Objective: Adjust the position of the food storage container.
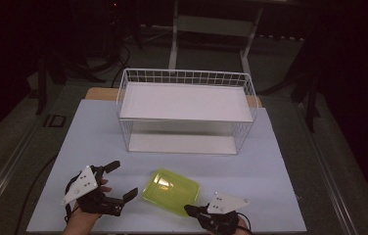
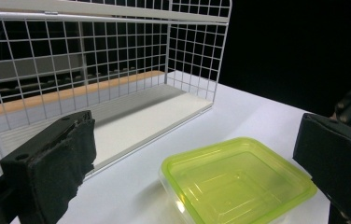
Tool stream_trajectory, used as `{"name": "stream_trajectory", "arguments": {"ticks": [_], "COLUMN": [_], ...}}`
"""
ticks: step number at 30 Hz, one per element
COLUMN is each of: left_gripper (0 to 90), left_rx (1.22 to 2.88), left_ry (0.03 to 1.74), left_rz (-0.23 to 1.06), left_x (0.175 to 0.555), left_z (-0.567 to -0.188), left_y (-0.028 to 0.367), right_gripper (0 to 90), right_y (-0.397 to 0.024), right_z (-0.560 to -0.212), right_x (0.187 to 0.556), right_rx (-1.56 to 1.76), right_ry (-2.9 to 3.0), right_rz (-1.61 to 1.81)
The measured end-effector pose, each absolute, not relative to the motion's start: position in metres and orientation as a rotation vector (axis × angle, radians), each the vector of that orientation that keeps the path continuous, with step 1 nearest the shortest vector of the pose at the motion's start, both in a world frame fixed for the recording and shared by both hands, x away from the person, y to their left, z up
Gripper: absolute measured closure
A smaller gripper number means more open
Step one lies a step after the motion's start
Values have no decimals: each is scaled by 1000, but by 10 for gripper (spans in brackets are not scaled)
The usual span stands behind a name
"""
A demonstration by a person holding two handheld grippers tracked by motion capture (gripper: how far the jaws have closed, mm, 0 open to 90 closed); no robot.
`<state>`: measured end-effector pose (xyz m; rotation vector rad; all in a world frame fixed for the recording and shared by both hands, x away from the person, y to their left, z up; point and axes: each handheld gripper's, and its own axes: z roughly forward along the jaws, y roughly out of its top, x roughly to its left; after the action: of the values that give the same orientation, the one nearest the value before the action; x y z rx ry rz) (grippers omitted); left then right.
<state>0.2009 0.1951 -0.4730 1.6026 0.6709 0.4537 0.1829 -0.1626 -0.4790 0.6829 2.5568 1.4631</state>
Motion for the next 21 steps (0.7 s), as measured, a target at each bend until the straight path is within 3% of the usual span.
{"name": "stream_trajectory", "arguments": {"ticks": [21], "left_gripper": [0], "left_rx": [1613], "left_ry": [676], "left_rz": [415], "left_x": [203], "left_z": [-475], "left_y": [196], "right_gripper": [899], "right_y": [-161], "right_z": [-501], "right_x": [194], "right_rx": [720], "right_ry": [2640], "right_rz": [1366]}}
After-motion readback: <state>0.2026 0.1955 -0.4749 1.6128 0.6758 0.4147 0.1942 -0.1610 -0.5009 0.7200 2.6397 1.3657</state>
